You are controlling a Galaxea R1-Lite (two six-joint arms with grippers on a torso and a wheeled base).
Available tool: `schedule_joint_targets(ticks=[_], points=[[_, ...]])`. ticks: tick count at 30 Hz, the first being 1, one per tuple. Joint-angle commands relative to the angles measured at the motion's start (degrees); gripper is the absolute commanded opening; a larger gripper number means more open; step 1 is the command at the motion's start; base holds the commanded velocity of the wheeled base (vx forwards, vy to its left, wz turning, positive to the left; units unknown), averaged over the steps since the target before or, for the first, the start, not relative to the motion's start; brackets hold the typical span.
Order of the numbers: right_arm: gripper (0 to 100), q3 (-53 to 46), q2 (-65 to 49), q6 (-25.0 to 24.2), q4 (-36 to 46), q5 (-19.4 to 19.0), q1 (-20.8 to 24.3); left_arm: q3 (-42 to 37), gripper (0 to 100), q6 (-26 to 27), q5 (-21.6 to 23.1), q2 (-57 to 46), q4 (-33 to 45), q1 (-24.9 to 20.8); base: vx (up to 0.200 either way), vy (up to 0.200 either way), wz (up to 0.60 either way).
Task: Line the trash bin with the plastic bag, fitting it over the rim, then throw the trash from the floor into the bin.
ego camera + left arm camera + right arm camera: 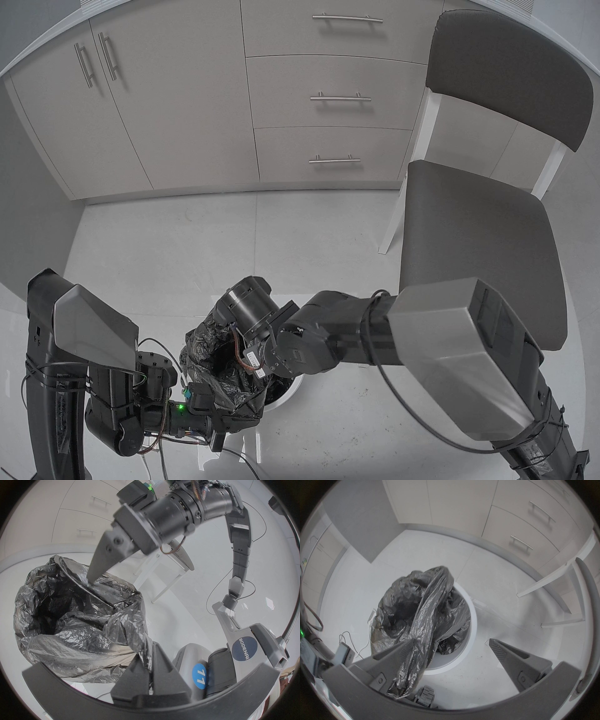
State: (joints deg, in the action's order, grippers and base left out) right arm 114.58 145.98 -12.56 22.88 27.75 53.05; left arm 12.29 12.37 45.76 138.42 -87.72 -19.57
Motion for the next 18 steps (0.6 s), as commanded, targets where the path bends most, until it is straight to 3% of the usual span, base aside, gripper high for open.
schedule_joint_targets(ticks=[1, 18], points=[[100, 0.0, 3.2, 0.1, 0.0, 0.0, -0.1, -0.2, 0, 0.0, 0.0, 0.4, 0.0, 0.0, 0.0, 0.0, 0.0], [100, 0.0, 2.8, 3.9, -0.6, -1.2, -4.6, -0.2, 0, 2.7, 0.0, 3.1, -0.1, -3.4, 0.0, 0.0, 0.0]])
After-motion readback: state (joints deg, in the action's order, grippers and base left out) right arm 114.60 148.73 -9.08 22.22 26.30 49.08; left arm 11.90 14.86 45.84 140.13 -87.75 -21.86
